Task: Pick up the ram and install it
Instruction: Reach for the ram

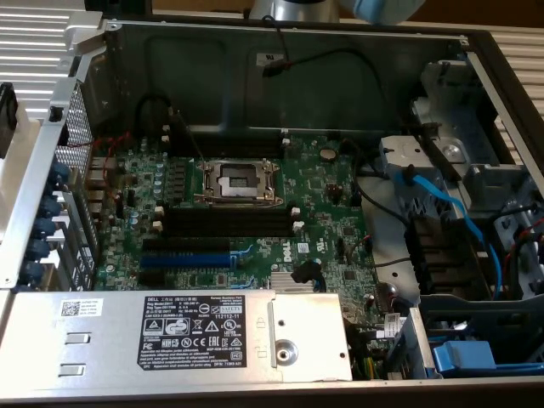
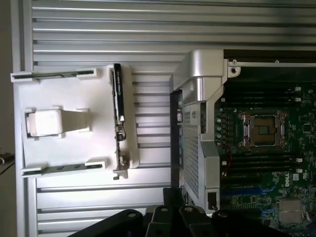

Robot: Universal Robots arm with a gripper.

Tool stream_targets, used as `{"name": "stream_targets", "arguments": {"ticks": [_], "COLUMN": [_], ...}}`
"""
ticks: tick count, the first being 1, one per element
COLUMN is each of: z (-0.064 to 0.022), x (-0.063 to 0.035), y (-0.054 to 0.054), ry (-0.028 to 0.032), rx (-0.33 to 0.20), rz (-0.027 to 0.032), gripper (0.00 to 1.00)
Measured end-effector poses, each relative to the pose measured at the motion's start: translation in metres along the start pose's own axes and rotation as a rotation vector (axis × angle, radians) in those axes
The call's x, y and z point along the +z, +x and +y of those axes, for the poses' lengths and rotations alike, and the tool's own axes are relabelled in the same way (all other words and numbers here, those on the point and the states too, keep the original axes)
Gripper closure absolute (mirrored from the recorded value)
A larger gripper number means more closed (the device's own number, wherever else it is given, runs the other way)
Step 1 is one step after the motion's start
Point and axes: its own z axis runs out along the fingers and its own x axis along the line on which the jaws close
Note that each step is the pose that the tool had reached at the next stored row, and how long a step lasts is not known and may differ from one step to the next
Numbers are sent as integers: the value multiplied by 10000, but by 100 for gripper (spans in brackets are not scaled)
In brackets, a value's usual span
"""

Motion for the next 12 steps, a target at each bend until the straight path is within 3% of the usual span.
{"name": "stream_targets", "arguments": {"ticks": [7,12], "z": [-11,-20], "x": [-28,-47], "y": [314,539], "ry": [-45,-106], "rx": [4,9], "rz": [-21,-93], "gripper": [90,90]}}
